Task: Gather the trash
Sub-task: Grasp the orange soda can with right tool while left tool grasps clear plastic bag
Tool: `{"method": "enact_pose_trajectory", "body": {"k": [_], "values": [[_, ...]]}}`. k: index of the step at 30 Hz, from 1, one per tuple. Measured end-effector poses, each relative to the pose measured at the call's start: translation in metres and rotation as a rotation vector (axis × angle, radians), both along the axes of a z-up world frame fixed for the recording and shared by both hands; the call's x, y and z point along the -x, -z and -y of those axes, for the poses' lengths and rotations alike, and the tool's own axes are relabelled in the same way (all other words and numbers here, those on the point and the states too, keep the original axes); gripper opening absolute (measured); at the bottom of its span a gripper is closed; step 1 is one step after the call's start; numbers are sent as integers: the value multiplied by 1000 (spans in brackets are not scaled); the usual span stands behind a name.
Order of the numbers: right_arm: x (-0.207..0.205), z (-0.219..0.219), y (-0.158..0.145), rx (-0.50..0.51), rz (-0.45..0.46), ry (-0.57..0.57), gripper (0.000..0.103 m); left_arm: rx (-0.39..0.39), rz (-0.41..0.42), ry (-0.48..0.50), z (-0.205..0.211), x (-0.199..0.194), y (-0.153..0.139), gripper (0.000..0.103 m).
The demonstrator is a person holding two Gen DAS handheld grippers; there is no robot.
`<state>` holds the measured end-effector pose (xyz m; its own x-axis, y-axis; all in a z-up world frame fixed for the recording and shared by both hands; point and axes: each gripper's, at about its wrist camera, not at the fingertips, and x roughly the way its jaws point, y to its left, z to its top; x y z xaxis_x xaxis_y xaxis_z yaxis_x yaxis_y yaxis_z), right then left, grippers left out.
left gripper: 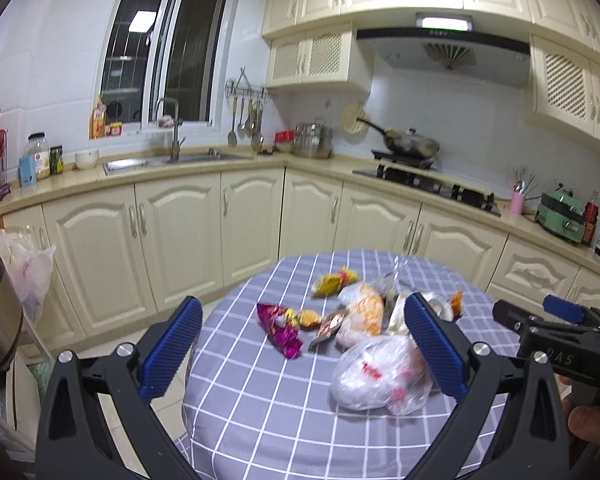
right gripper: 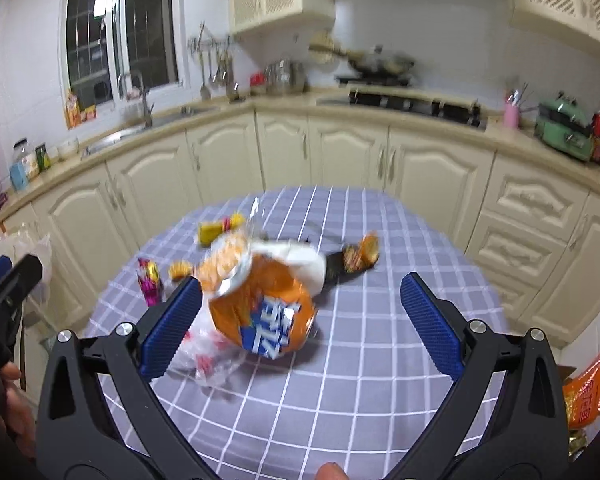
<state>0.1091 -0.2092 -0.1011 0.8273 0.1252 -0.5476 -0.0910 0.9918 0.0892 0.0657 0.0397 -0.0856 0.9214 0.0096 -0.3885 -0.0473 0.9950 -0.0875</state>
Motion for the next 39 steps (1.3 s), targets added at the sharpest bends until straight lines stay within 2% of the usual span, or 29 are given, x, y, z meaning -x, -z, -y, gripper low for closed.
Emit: {"method": "enact_pose_trajectory", "body": {"k": [4,8,12,13,14,15,16,18,20,22,26,31,36,39], "values": [[-23,-16,26,-2,-81,-60,97,8,-53,-4,-6,-13,22,99],[-42,-30,39,2,-105,-81,97,-2,-87,-10,-10,-20,37,99],[-57,-46,50,50,-122,-108,97,-9,-119,-17,-14,-24,49,99],[-60,-48,53,52,-128,-119,93,-11,-127,-18,-14,-25,52,99],[-62,-50,57,50,-139,-130,77,-14,-132,-19,-14,-25,54,99],[-62,-49,59,51,-143,-127,64,-17,-136,-19,-15,-25,56,99],[-62,-46,58,42,-136,-130,60,-22,-141,-19,-15,-26,58,99],[-57,-38,57,8,-126,-136,59,-30,-150,-17,-11,-26,60,99],[-53,-30,53,-22,-112,-143,30,-34,-158,-9,-8,-28,62,99],[-48,-19,48,-35,-104,-132,25,-39,-165,8,-3,-31,63,99],[-41,3,46,-81,-101,-124,22,-74,-188,81,20,-39,68,99],[-29,26,41,-129,-85,-122,22,-160,-240,176,60,-56,82,99],[-15,46,34,-152,-57,-115,22,-241,-297,199,89,-82,96,99],[-10,58,30,-162,-43,-102,22,-253,-345,227,99,-99,107,98]]}}
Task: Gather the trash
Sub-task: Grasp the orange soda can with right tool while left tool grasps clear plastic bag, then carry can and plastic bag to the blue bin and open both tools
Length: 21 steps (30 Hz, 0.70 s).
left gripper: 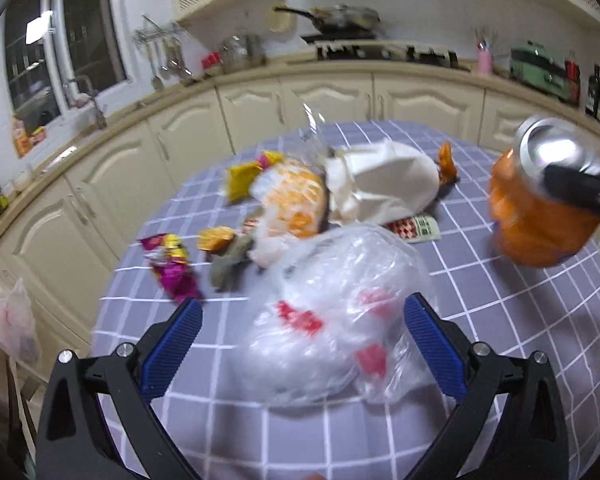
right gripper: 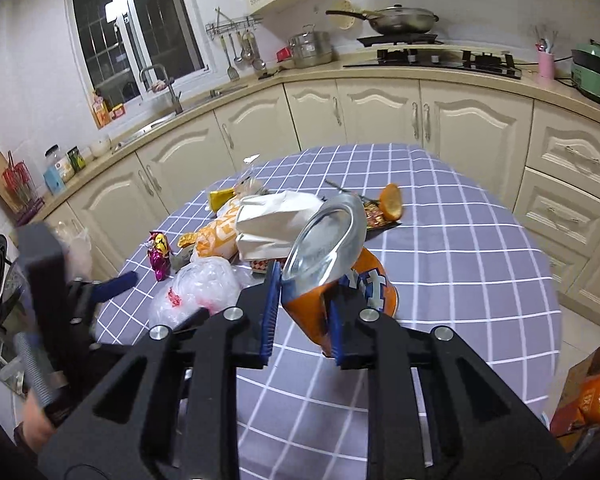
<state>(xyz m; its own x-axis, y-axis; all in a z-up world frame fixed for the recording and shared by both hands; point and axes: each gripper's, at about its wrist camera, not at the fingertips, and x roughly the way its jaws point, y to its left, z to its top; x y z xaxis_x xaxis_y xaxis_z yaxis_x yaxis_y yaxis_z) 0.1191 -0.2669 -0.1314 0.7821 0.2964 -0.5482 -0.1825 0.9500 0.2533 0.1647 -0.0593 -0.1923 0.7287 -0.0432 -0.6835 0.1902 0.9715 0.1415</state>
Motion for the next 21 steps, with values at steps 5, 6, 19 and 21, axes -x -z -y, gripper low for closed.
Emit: {"method": "enact_pose_trajectory", "body": {"k": [5,6,19,21], "values": [[8,16,-5,-24,13,16,22,84,-23,30,-5,-1,2,44],[10,20,-6,-28,17,21,22,104,-22,37,-7,1,1,38],[45,81,-26,-92,72,87,22,305,5,78,-5,49,-28,17],[51,95,-27,-97,77,112,22,322,19,115,8,54,-38,17]]}}
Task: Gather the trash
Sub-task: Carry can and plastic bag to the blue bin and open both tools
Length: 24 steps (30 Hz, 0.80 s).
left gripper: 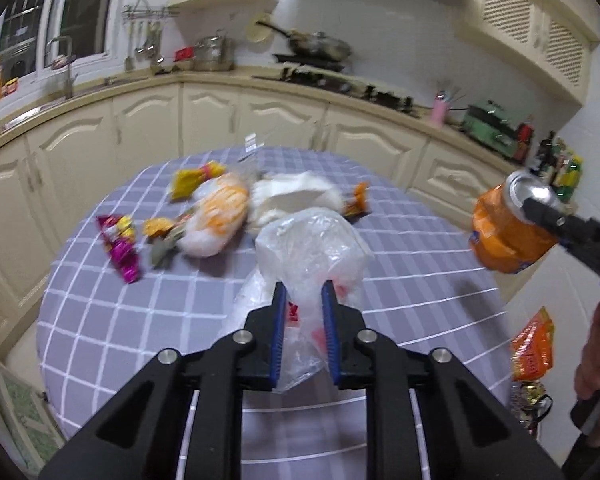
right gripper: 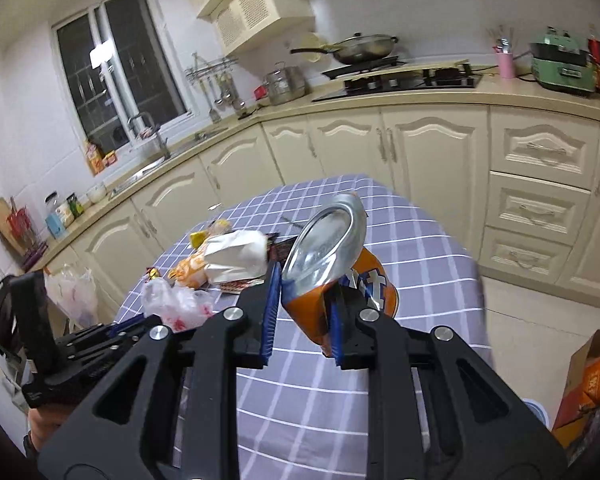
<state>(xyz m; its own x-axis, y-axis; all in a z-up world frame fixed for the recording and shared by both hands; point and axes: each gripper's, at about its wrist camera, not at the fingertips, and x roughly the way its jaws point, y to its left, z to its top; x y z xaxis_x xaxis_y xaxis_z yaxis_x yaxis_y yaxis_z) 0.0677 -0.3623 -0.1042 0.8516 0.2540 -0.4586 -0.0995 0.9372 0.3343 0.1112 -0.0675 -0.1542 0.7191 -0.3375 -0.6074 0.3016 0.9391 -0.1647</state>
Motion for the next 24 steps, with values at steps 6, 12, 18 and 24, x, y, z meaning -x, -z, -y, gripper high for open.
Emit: {"method": "enact_pose_trajectory", "body": {"k": [6,12,18,24], "values": [[34,74,4,-47,-4,126,22,45,49,172,71,13,-29,17],[72,169,37,-123,-81,293,22,80,34,395,178,32,-32,17],[104,241,101,-200,-211,438,22,70,-91,566,281,44,11,17],[129,287,168,-282,-329,544,22,-48,-239,686,375,64,95,17]]}}
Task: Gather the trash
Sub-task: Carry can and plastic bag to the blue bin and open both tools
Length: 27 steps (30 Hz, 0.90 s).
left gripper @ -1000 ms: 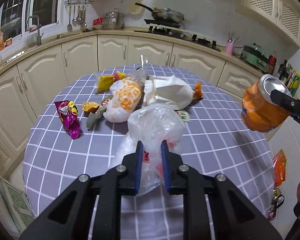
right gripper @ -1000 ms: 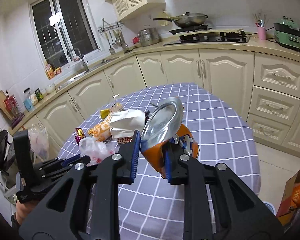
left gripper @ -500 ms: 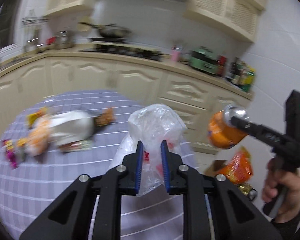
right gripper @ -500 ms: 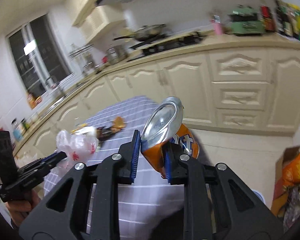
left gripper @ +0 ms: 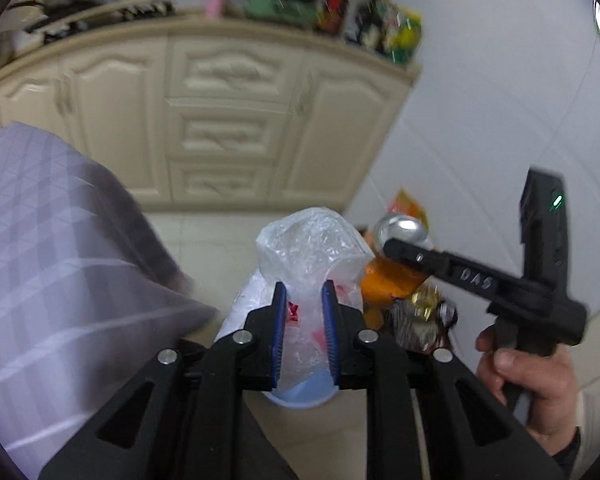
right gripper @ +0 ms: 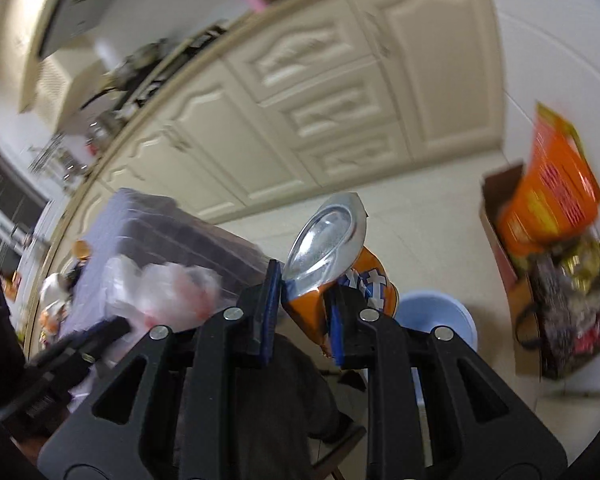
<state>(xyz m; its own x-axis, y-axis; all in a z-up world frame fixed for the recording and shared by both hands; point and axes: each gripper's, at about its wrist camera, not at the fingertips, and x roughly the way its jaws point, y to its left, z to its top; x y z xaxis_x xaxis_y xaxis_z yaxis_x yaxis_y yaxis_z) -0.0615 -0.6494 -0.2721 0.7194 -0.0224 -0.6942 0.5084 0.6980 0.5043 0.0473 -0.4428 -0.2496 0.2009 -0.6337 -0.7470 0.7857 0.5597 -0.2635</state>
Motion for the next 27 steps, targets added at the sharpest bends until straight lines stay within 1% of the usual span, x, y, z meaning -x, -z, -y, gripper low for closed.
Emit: {"method": "enact_pose_trajectory", "body": {"k": [3,7,9,12,13,14,15,16,17,18,19,20,21,23,24,25,26,27], "values": [[4,12,29,-40,-48,19,22,-84,-60,49,37,3,51,18],[3,24,75,-109,-122,41,22,-183,-132,86,68,3,113,18],[0,31,96,-140,-152,48,22,-221,-160,99,82,-1,136,19],[-5,36,122,-178,-195,60,22,-259,-214,136,103,-4,172,21],[-5,39,128,-186,-202,62,22,-282,-226,146,108,-5,182,29],[-5,41,135,-204,-206,64,22,-296,-240,153,110,-3,191,46],[-6,42,142,-223,-207,63,22,-304,-250,151,110,-2,197,56],[-7,43,148,-239,-212,63,23,-312,-240,141,108,-2,199,71],[-7,43,155,-249,-223,64,23,-317,-222,126,107,-3,199,77],[-8,44,163,-261,-234,63,24,-323,-205,110,102,-3,197,79],[-8,44,167,-271,-241,66,43,-326,-195,97,99,-4,195,83],[-8,43,170,-277,-243,73,75,-329,-183,86,95,-6,191,84],[-6,42,172,-281,-240,76,79,-329,-170,79,93,-6,186,84],[-4,39,175,-288,-243,81,81,-326,-127,59,86,-7,174,85],[-3,37,175,-286,-248,89,84,-321,-100,48,81,-7,166,86],[-1,35,175,-282,-252,94,91,-315,-80,43,77,-6,158,86],[0,33,174,-278,-257,98,95,-309,-66,40,74,-7,152,86],[2,32,172,-272,-266,106,95,-301,-58,39,71,-6,144,86]]}}
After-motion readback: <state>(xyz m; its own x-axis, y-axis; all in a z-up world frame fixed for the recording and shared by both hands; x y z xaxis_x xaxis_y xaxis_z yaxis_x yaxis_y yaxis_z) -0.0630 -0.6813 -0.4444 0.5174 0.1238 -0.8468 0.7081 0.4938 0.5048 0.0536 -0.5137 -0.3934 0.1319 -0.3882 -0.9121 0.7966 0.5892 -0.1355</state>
